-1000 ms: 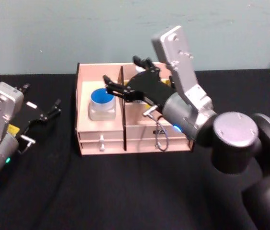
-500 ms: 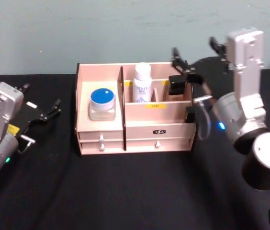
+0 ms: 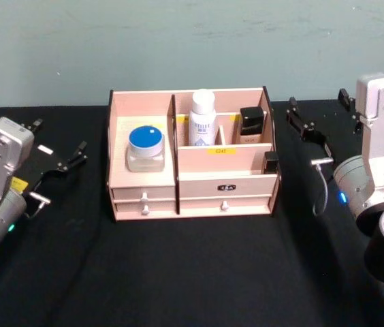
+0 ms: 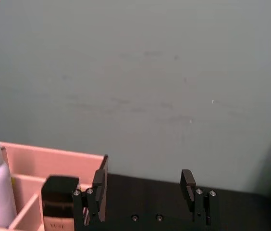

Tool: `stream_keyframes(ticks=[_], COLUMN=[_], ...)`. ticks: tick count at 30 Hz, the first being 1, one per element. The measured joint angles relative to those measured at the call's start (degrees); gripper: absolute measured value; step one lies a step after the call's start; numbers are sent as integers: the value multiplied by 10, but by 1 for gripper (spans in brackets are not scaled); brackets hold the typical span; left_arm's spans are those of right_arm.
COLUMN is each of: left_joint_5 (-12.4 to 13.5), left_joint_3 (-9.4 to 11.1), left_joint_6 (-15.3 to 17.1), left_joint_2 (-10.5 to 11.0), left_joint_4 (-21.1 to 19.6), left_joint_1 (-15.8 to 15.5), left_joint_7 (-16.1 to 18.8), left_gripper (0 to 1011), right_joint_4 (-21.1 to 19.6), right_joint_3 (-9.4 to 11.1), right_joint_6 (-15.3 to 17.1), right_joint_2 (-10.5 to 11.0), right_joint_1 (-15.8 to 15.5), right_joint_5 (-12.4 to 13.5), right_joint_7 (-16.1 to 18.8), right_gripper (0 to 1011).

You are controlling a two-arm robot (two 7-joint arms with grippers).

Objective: Pick up the facial cleanser and watermelon frost from the table and place them into the tiered storage box.

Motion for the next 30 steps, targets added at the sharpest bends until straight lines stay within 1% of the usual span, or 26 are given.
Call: stream_keyframes(ticks=[4,8,30], left_joint_5=[0,0,0], left_joint_3=[0,0,0], left_joint_6=[0,0,0], left_joint_2=[0,0,0], left_joint_4=[0,0,0], left_joint_1=[0,0,0], left_joint_7=[0,0,0], left_gripper=[1001,1001,1001], right_joint_4=[18,35,29], right_joint_3=[5,10,7], right_joint_6=[0,8,7], right_joint_2=[-4,-7,-6], right_joint_1=[0,1,1], right_joint_5=[-2,-1,-1], right_joint_7=[4,15,11], right_gripper=[1002,1002,1002])
